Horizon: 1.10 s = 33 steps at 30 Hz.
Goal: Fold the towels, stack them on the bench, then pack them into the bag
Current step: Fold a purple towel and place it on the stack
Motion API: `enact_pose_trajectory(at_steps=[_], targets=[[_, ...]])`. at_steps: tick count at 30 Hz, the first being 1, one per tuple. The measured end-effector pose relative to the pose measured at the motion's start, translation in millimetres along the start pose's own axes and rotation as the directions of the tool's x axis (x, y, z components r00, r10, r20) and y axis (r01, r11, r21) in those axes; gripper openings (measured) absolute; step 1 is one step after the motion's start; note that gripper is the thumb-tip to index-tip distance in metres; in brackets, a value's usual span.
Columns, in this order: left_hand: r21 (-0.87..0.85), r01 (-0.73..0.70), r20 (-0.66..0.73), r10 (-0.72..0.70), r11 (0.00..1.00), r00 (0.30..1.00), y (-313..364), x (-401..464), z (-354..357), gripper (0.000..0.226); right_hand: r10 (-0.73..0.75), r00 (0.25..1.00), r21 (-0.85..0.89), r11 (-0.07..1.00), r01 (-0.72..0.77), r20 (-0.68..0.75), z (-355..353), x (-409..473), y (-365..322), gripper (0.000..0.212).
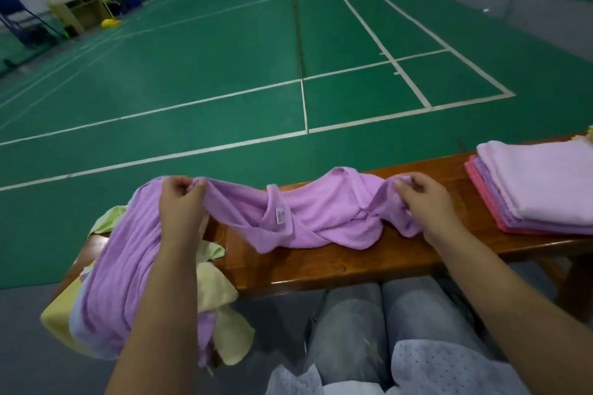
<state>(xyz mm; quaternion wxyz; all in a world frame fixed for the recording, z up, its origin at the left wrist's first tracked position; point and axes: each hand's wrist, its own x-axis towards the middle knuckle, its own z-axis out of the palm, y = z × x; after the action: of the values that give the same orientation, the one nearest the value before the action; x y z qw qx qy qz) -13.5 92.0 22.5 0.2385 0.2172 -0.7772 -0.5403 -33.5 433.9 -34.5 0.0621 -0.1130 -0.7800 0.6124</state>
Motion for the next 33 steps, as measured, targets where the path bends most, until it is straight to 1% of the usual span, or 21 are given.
enact_pose_trajectory(at_steps=[2, 4, 6, 7, 9, 10, 11, 12, 13, 14, 16, 18, 21, 23, 25, 27, 30, 33], targets=[[-0.130, -0.085, -0.044, 0.080, 0.988, 0.996, 24, 10, -4, 0.005, 0.016, 0.999, 0.227, 0.974, -0.004, -0.050, -7, 20, -36, 0.007], [-0.255, -0.152, -0.109, 0.127, 0.955, 0.986, 45, 21, -8, 0.014, 0.044, 0.996, 0.402, 0.916, -0.011, -0.072, -14, 34, -70, 0.010], [-0.350, -0.162, -0.140, 0.120, 0.923, 0.983, 61, 31, -12, 0.014, 0.061, 0.992, 0.495, 0.869, 0.000, -0.108, -20, 43, -97, 0.012], [-0.373, -0.132, -0.129, 0.090, 0.918, 0.988, 63, 35, -13, 0.009, 0.059, 0.989, 0.500, 0.866, 0.016, -0.133, -23, 46, -106, 0.014], [-0.341, -0.027, -0.060, 0.007, 0.940, 0.998, 63, 39, -10, 0.010, 0.045, 0.984, 0.432, 0.901, 0.036, -0.175, -23, 49, -112, 0.013], [-0.312, 0.023, -0.006, -0.027, 0.950, 1.000, 61, 37, -7, 0.009, 0.040, 0.984, 0.393, 0.919, 0.031, -0.173, -22, 47, -113, 0.012], [-0.300, 0.065, 0.053, -0.052, 0.952, 0.997, 60, 32, -1, 0.004, 0.040, 0.987, 0.367, 0.930, 0.020, -0.157, -20, 45, -111, 0.014], [-0.298, 0.099, 0.106, -0.070, 0.949, 0.992, 59, 23, 6, 0.003, 0.041, 0.990, 0.369, 0.929, 0.011, -0.132, -18, 41, -108, 0.016], [-0.294, 0.131, 0.155, -0.088, 0.947, 0.984, 58, 12, 14, 0.008, 0.039, 0.994, 0.371, 0.929, 0.002, -0.102, -14, 35, -103, 0.018], [-0.282, 0.164, 0.211, -0.105, 0.945, 0.972, 56, -1, 24, 0.009, 0.031, 0.997, 0.355, 0.935, -0.004, -0.071, -8, 27, -98, 0.018], [-0.224, 0.211, 0.329, -0.130, 0.951, 0.935, 52, -34, 45, 0.006, 0.008, 1.000, 0.257, 0.966, -0.003, -0.017, 5, 6, -89, 0.019], [-0.186, 0.253, 0.441, -0.150, 0.949, 0.885, 50, -67, 66, 0.007, -0.046, 0.999, 0.159, 0.986, 0.042, 0.025, 21, -12, -73, 0.025], [-0.185, 0.343, 0.542, -0.195, 0.921, 0.817, 44, -103, 95, 0.004, -0.100, 0.985, -0.013, 0.995, 0.103, 0.141, 38, -33, -51, 0.024], [-0.200, 0.393, 0.573, -0.219, 0.897, 0.790, 38, -115, 106, 0.003, -0.125, 0.971, -0.131, 0.979, 0.154, 0.202, 44, -42, -39, 0.025], [-0.214, 0.428, 0.576, -0.240, 0.878, 0.781, 34, -120, 111, 0.006, -0.173, 0.956, -0.202, 0.954, 0.222, 0.236, 45, -50, -31, 0.029], [-0.218, 0.438, 0.570, -0.251, 0.872, 0.783, 32, -124, 112, 0.010, -0.207, 0.949, -0.193, 0.947, 0.255, 0.237, 45, -54, -24, 0.030], [-0.178, 0.369, 0.559, -0.215, 0.912, 0.801, 33, -132, 110, 0.007, -0.213, 0.951, -0.176, 0.951, 0.254, 0.222, 44, -53, -20, 0.031], [-0.176, 0.349, 0.561, -0.198, 0.921, 0.804, 33, -138, 112, 0.011, -0.229, 0.948, -0.161, 0.950, 0.267, 0.220, 44, -53, -17, 0.031]])
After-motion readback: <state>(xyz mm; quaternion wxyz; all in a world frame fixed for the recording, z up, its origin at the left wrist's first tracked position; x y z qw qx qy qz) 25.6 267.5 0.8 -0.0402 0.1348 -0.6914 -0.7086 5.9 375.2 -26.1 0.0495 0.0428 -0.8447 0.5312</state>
